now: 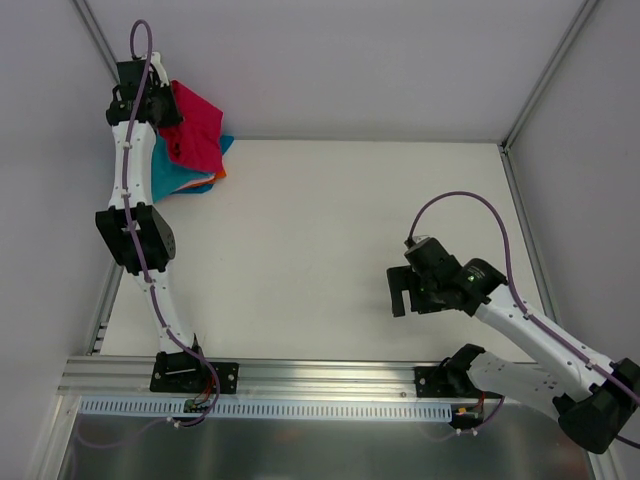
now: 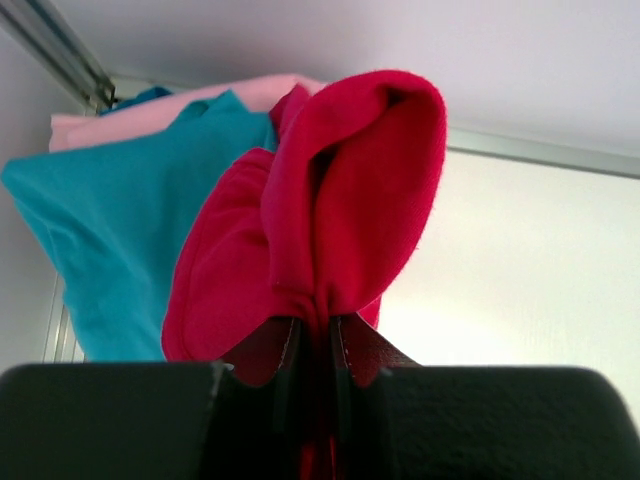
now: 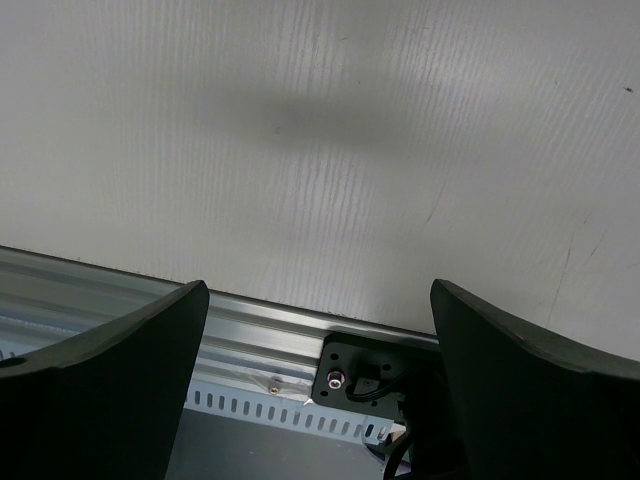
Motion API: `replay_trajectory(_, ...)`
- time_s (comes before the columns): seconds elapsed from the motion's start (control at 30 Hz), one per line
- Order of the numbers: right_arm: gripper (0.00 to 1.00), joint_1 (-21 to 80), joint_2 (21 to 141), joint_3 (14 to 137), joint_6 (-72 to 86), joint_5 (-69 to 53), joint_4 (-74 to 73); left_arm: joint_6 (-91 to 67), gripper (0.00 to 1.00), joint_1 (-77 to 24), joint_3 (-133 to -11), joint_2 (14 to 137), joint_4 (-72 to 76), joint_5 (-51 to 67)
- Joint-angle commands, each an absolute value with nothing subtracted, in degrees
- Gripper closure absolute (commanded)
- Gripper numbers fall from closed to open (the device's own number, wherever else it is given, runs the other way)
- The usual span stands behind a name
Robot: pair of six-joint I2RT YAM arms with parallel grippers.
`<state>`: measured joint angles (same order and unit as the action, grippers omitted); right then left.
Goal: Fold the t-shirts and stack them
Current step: Put the neatly folded tshirt into the corner of the board with the left arm
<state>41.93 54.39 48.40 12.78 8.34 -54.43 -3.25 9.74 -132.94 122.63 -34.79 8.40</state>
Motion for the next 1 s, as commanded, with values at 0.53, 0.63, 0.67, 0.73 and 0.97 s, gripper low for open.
replay_trajectory(0.53,0.0,40.5,57.9,49.9,9.9,8.1,-54.0,-3.5,1.0,15.4,-130.3,120.9,-34.8,4.9)
replay_trajectory(0.63,0.0,40.2,59.1,50.8,9.1,7.9,-54.2,-4.0,1.0,16.1,-129.5,121.5,-34.4,4.8)
replay_trajectory(0.67,0.01,40.1,59.5,51.2,9.0,7.8,-54.3,-4.0,1.0,16.4,-129.3,121.8,-34.4,4.7)
replay_trajectory(0.73,0.0,39.9,60.5,51.6,8.5,7.6,-54.5,-4.3,1.0,16.9,-128.5,122.3,-33.8,4.7)
replay_trajectory(0.97,0.01,39.6,62.5,52.6,8.2,7.6,-55.8,-6.6,1.0,19.2,-129.0,126.9,-30.9,7.6)
